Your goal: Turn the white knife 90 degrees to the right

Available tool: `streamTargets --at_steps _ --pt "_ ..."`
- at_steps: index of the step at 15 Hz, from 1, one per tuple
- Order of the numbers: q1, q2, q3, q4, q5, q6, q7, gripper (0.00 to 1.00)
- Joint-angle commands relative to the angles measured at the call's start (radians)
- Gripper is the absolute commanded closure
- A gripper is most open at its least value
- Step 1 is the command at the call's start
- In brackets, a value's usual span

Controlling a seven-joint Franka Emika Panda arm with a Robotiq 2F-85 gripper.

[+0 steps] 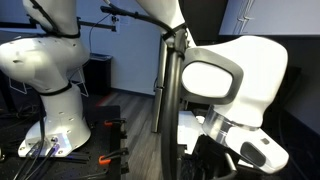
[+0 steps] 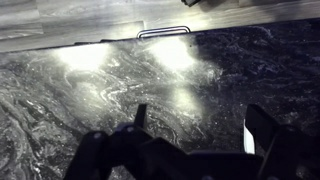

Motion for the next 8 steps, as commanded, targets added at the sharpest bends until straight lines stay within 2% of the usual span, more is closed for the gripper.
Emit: streamTargets --at_steps 1,4,8 --pt "-0.004 0.081 0.01 0.057 0.148 0.05 -0.108 0.0" --pt "-0.014 0.127 0.029 0.095 0.274 0.058 -0.162 0.0" --pt "-0.012 0.187 0.043 0.152 0.331 0.049 -0.179 0.0"
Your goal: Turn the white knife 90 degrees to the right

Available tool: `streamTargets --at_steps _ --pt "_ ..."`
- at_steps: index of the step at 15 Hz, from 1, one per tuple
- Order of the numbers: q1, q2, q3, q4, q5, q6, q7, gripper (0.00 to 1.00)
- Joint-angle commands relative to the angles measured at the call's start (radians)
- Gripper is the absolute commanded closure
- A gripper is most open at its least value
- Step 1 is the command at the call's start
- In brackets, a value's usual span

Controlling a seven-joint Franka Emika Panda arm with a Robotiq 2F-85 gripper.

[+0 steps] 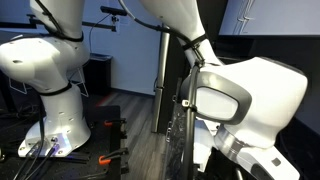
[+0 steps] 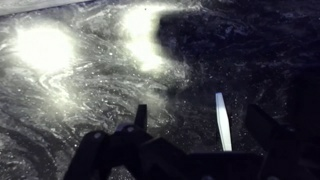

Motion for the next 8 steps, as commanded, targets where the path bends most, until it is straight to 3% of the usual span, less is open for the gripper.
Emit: streamTargets --at_steps 1,7,8 --pt "-0.01 0.061 0.02 0.064 0.042 -0.003 -0.034 0.0" --pt "-0.02 0.134 0.044 0.133 0.041 -0.013 -0.046 0.0" --pt "-0.02 0.142 0.046 0.141 0.039 -0.013 -0.044 0.1"
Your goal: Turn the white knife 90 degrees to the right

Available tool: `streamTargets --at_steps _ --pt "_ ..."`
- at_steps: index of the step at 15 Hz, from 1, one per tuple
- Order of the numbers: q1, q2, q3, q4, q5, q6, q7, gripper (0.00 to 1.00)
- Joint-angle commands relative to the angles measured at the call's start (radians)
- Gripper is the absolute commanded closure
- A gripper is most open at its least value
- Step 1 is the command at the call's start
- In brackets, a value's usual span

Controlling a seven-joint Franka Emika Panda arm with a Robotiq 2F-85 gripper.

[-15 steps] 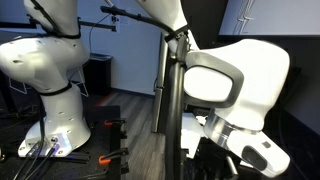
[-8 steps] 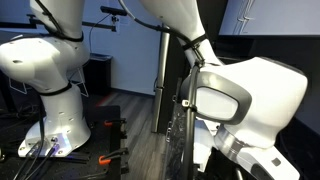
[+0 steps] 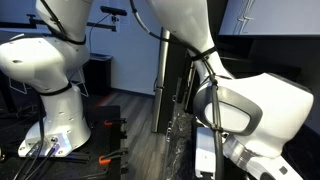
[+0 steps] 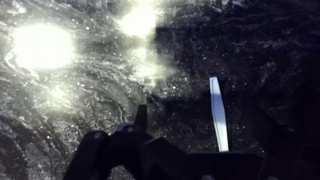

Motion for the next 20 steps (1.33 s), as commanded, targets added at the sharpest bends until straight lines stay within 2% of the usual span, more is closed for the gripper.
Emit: streamTargets --at_steps 1,9,11,13,14,15,16,18,20 --pt "-0.018 0.036 0.015 0.049 0.015 -0.012 -0.041 0.26" --pt "-0.01 0.039 0.014 0.055 -0.002 -0.005 -0.052 0.88" --pt "-0.005 0.03 0.015 0.046 -0.01 -0.005 -0.063 0.99" --pt "0.004 0.026 0.017 0.04 -0.022 -0.002 -0.063 0.98" --pt "0.006 0.027 0.02 0.041 -0.025 -0.004 -0.064 0.92" --pt "0.008 0.029 0.023 0.043 -0.028 -0.006 -0.065 0.79" --pt "0.009 0.03 0.027 0.044 -0.03 -0.006 -0.066 0.78" --pt "0.011 0.028 0.031 0.041 -0.035 -0.004 -0.069 0.64" --pt "0.011 0.035 0.035 0.049 -0.032 -0.007 -0.079 0.63"
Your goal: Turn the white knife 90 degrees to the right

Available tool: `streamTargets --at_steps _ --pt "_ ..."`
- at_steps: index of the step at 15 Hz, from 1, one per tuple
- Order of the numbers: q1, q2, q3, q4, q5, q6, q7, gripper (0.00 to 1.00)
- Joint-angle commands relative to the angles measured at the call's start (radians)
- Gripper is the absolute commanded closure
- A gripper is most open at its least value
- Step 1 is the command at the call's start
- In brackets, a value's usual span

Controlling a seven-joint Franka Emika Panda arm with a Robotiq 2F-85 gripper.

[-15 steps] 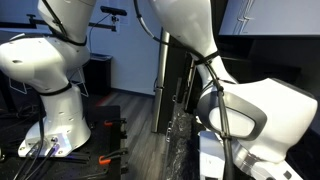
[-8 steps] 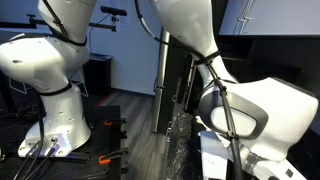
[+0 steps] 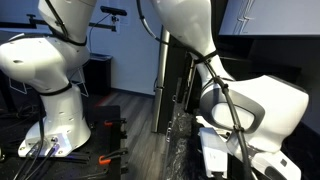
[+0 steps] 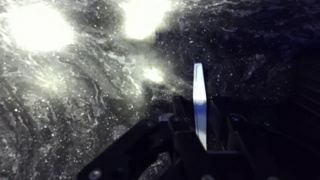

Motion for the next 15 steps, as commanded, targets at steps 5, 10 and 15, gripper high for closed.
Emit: streamTargets --at_steps 5,10,15 --pt "-0.008 0.012 0.009 0.018 -0.004 -0.014 -0.047 0.7" --pt "-0.008 0.032 0.008 0.034 -0.007 -0.024 -0.041 0.77" --pt "0.0 0.008 0.0 0.019 -0.015 -0.013 -0.03 0.97"
